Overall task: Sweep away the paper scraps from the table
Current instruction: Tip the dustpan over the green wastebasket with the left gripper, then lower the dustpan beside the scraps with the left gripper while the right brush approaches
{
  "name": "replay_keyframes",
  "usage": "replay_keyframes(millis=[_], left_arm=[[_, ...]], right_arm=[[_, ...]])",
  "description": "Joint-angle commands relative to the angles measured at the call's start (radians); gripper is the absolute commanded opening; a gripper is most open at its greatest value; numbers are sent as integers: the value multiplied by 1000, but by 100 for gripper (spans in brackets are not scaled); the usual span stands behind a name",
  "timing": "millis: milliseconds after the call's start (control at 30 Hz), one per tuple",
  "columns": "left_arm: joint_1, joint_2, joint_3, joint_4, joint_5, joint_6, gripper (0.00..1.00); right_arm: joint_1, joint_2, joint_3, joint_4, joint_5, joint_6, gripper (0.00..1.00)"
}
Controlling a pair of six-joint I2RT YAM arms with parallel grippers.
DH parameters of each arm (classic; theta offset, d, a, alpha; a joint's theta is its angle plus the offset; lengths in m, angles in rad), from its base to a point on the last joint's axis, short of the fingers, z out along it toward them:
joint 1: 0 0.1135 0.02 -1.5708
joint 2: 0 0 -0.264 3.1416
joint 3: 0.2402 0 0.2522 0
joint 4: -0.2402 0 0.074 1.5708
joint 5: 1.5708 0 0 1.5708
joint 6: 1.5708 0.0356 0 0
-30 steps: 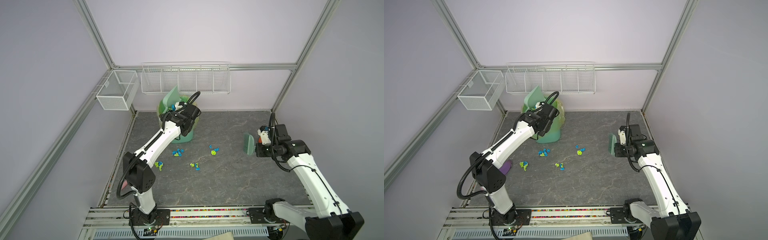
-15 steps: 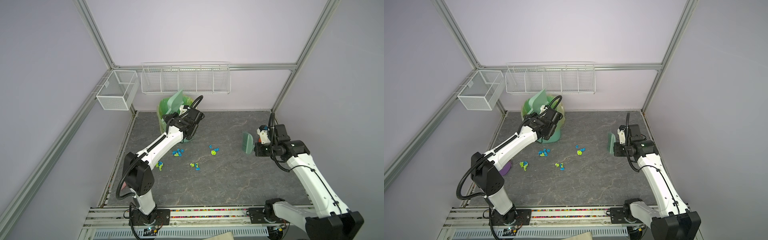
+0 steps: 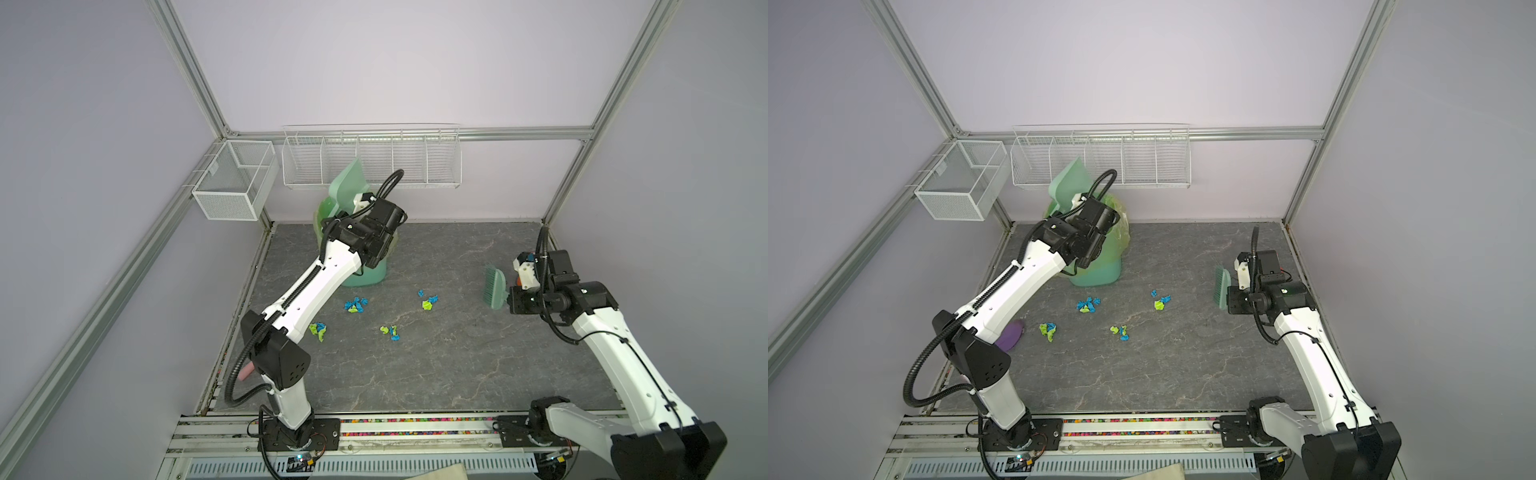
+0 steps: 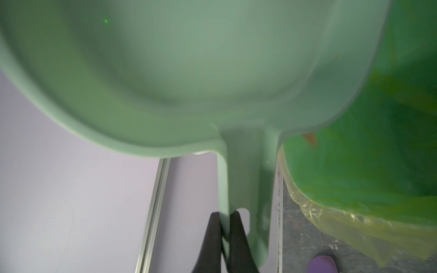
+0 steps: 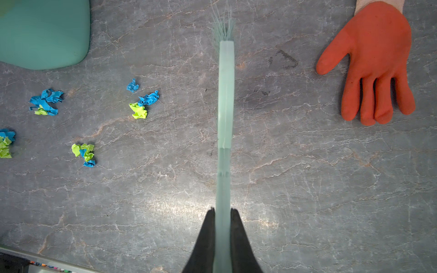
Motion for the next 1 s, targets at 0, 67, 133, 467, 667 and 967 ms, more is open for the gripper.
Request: replay_keyframes(millis=[0, 67, 133, 467, 667, 967], left_arm=[[-13, -32, 62, -183, 107, -157, 0], [-13, -39, 101, -241, 200, -213, 0], [-14, -36, 160, -312, 331, -291, 0], [-23, -102, 120, -312, 691, -373, 0], [-23, -125, 73, -281, 891, -389, 0], [-146, -142, -92, -146, 1090, -505, 0]], right_arm=[[9, 6, 3, 17, -29, 14, 7], [12, 10, 9, 14, -29, 16, 7], [15, 15, 20, 9, -29, 18, 7], [24, 46, 71, -3, -6, 21, 7], [24, 68, 93, -1, -4, 21, 7], [24, 74, 126, -55, 16, -4, 7]])
